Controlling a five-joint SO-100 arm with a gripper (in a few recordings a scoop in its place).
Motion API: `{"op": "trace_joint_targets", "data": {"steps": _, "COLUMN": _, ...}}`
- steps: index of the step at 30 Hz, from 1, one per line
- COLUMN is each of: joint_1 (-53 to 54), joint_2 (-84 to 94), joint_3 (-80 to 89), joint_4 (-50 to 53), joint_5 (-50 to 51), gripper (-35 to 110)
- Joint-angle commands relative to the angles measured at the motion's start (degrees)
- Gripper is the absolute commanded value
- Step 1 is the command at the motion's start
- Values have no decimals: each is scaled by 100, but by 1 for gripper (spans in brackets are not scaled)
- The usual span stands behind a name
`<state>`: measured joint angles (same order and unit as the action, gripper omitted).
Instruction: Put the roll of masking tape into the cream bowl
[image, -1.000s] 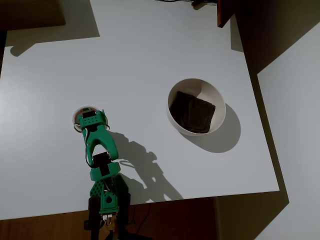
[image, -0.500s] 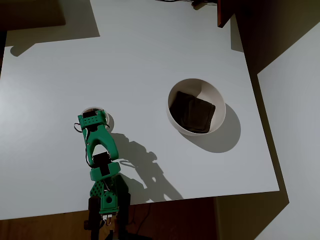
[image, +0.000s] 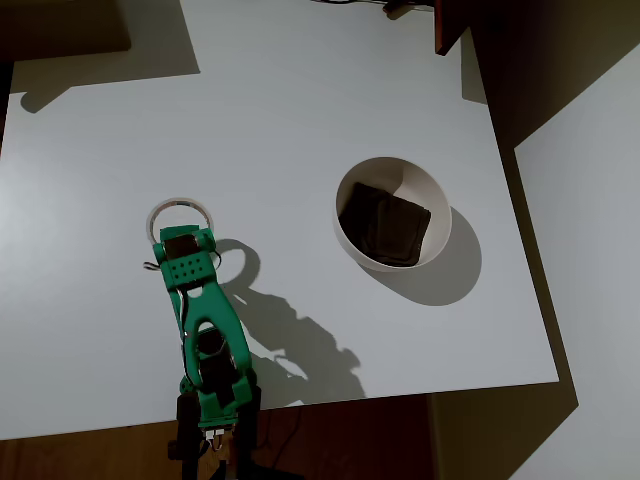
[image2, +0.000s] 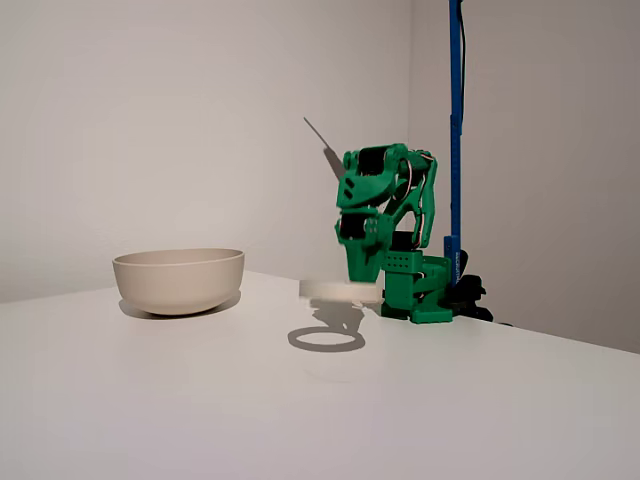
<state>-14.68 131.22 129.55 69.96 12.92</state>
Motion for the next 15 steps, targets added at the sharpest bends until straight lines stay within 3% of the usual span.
{"op": "trace_joint_targets", "data": {"steps": 1, "joint_1": 114, "joint_2": 1310, "joint_3": -554, "joint_4": 475, "joint_5": -62, "gripper": -8}}
{"op": "trace_joint_targets", "data": {"steps": 15, "joint_1": 1529, "joint_2": 3647, "joint_3": -905, "joint_4": 1187, "joint_5": -589, "gripper": -8}}
